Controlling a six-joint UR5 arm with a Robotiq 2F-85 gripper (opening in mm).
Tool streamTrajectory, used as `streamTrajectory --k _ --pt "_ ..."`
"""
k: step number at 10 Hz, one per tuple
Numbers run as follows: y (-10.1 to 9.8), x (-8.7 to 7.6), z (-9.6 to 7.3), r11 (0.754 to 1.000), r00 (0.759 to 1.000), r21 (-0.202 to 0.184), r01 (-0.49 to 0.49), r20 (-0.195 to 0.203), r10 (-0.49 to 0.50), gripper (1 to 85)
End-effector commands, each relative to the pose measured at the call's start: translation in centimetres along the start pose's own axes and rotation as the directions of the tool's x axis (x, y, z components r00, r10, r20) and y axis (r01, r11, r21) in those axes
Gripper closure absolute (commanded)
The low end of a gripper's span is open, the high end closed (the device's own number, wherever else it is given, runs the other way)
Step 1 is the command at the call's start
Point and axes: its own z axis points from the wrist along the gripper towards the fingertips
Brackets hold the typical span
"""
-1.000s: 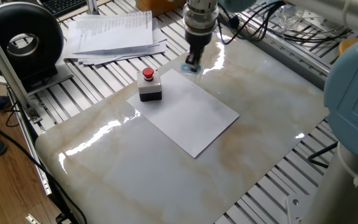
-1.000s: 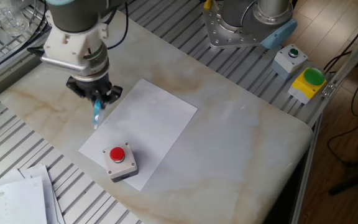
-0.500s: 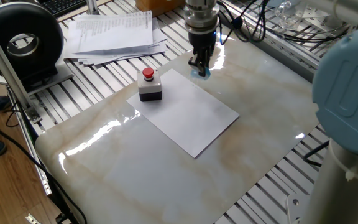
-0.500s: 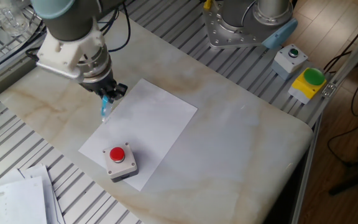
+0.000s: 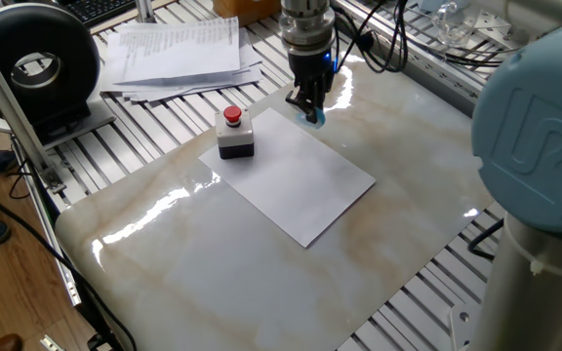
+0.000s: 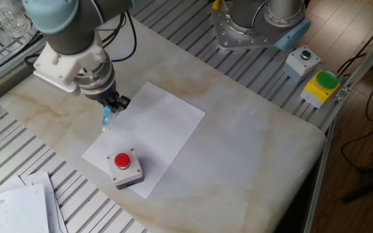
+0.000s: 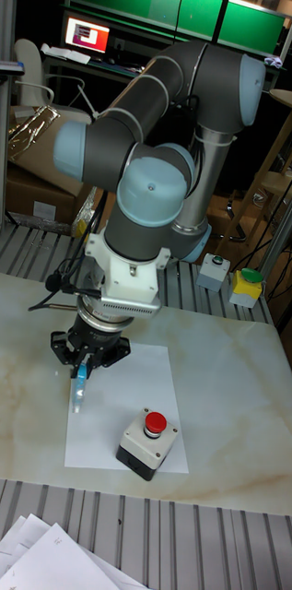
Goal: Use the correction tape on paper
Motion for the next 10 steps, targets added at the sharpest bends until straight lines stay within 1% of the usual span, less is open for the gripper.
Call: streamTrajectory --k 1,3,4,5,6,8,9,10 --pt "-0.1 -1.5 1.2 0.999 0.999 0.001 -0.045 0.027 0.044 84.0" --pt "0.3 -0.7 1.3 0.999 0.999 -0.021 -0.036 0.004 0.037 84.0" --pt "0.2 -0.4 1.2 0.999 0.999 -0.019 -0.035 -0.004 0.035 84.0" --pt "0.5 -0.3 1.2 0.999 0.999 -0.027 -0.042 -0.011 0.042 84.0" --pt "0.4 -0.2 1.3 0.999 0.999 -0.023 -0.037 -0.01 0.036 84.0" --pt "0.4 -0.2 1.2 0.999 0.999 -0.025 -0.035 -0.005 0.035 84.0" --pt "0.0 -0.2 1.2 0.999 0.999 -0.012 -0.032 -0.007 0.032 84.0" --pt "-0.1 -0.5 1.2 0.999 0.999 -0.005 -0.034 0.008 0.034 84.0"
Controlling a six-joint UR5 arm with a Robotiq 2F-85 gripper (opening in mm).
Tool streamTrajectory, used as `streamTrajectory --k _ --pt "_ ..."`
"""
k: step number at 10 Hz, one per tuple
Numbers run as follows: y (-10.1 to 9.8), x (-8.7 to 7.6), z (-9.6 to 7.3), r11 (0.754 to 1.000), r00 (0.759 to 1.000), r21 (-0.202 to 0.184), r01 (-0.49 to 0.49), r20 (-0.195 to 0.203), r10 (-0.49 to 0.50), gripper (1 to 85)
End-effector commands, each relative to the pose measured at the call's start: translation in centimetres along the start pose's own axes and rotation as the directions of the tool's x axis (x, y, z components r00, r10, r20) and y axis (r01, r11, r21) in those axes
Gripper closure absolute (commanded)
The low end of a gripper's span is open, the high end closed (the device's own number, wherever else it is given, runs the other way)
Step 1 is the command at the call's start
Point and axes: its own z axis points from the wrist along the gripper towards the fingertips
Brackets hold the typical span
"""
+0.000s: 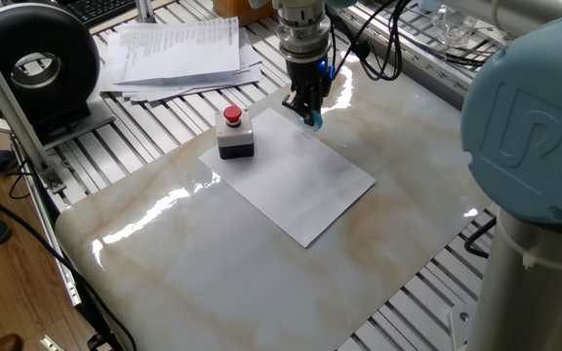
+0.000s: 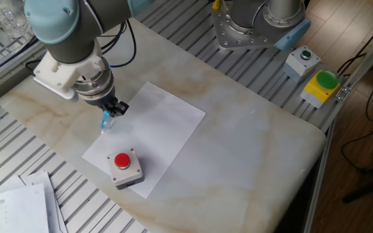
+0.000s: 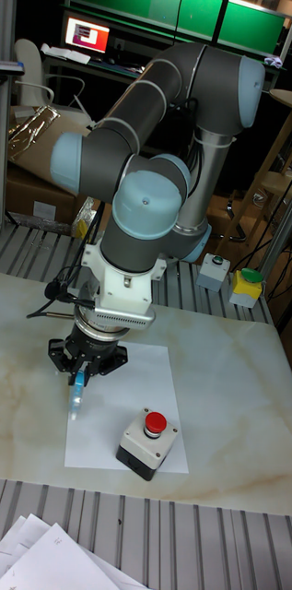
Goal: Use the correction tape on paper
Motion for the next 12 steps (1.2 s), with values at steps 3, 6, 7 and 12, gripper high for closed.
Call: streamTrajectory --k 3,6,7,12 --pt "0.6 -1.5 -0.1 0.999 0.998 -0.029 -0.033 0.058 0.035 84.0" --pt "1.4 -1.5 -0.2 0.998 0.998 -0.06 -0.017 0.06 0.021 84.0" --pt "1.2 -1.3 -0.1 0.999 0.999 -0.05 -0.011 0.051 0.013 84.0" --pt "0.9 -0.4 0.3 0.999 1.0 -0.044 0.002 0.024 -0.001 84.0"
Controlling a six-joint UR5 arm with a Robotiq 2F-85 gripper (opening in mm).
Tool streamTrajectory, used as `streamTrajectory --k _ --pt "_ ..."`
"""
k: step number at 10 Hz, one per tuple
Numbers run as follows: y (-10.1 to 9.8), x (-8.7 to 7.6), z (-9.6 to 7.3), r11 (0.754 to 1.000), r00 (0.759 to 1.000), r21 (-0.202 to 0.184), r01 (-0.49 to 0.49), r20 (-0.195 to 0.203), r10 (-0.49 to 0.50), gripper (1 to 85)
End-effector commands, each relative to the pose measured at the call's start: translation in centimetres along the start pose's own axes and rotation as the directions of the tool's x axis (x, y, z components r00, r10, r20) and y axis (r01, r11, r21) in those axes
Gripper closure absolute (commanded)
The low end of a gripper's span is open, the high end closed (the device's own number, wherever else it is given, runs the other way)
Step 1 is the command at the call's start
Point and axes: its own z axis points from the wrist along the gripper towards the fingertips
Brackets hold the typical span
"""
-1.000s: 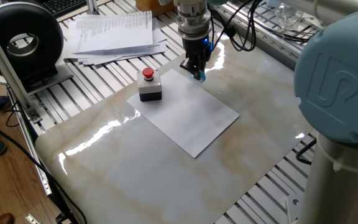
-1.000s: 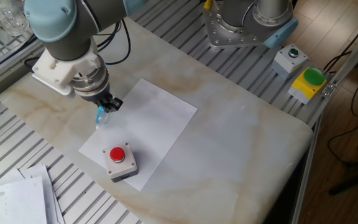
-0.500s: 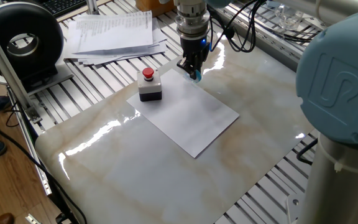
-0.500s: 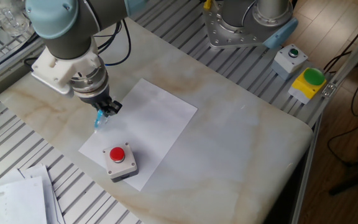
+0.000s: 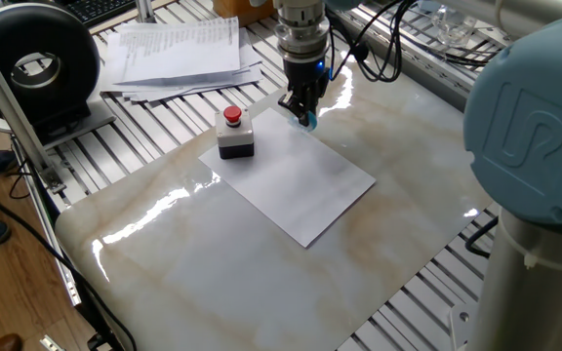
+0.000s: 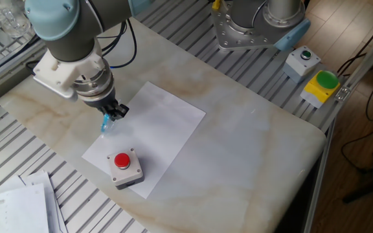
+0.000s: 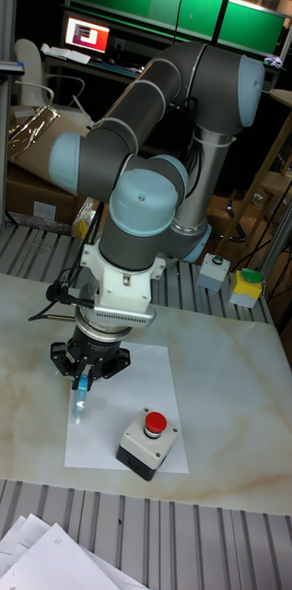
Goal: Use the correction tape on paper
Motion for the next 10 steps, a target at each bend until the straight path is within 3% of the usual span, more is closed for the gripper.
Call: streamTrajectory --k 1,6,10 --pt "-0.4 0.3 0.2 1.0 1.0 0.002 0.013 -0.004 -0.013 84.0" --pt "-0.7 1.8 0.6 1.0 1.0 -0.021 0.02 -0.019 -0.02 84.0" --pt "-0.3 2.1 0.9 1.0 1.0 -0.031 0.004 -0.028 -0.005 84.0"
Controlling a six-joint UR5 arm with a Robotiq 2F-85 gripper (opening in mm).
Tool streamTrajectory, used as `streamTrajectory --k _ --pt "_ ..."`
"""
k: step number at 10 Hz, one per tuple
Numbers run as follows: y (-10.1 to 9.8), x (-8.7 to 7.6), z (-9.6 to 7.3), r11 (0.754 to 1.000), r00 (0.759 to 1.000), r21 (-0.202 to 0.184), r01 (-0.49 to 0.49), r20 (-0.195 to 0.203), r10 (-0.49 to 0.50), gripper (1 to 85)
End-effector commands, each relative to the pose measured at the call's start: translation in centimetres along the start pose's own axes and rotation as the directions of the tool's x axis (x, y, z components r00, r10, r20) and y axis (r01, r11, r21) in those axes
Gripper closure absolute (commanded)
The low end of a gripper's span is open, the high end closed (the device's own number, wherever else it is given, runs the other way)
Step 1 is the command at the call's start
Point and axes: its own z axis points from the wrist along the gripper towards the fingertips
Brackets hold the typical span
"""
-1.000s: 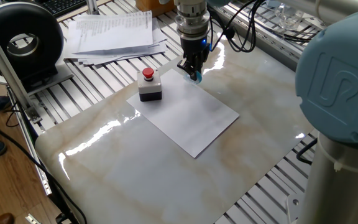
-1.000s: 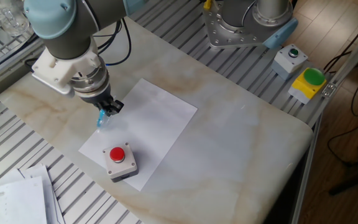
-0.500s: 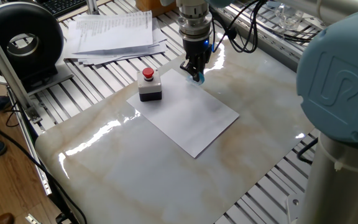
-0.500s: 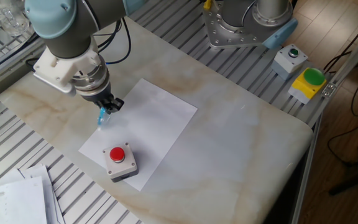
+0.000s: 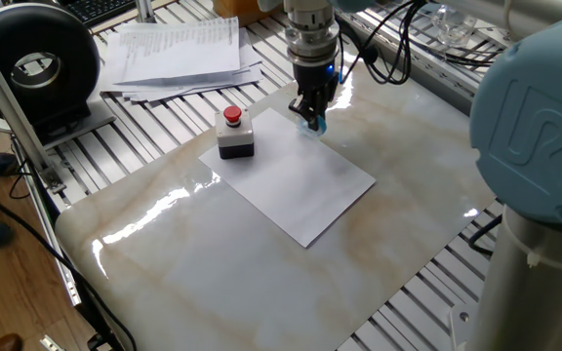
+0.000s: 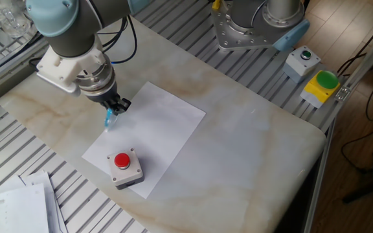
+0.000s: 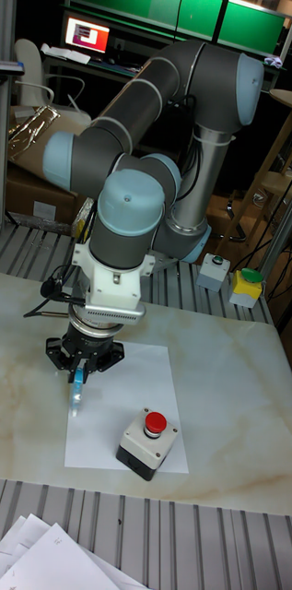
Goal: Use the correction tape on paper
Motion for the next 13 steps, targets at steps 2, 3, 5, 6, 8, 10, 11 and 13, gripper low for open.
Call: streamTrajectory --k 2,3,5,6,8,10,11,13 --pt "0.1 0.4 0.0 1.0 1.0 -0.008 -0.009 -0.012 0.008 84.0" --pt "0.2 0.6 0.0 1.0 1.0 -0.009 -0.009 -0.018 0.008 84.0" --pt "0.2 1.0 -0.2 1.0 0.999 -0.003 -0.008 -0.039 0.008 84.0" --pt "0.2 1.2 -0.7 1.0 0.998 0.008 -0.014 -0.062 0.014 84.0" --pt "0.4 1.2 -1.1 1.0 0.997 0.02 -0.019 -0.076 0.02 84.0" --pt "0.5 0.7 -1.0 1.0 0.997 0.017 -0.015 -0.079 0.017 84.0" --pt "0.7 0.4 -1.0 1.0 0.996 0.017 -0.022 -0.084 0.023 84.0" --pt "0.4 -0.3 -0.6 0.999 0.997 0.033 -0.019 -0.077 0.021 84.0"
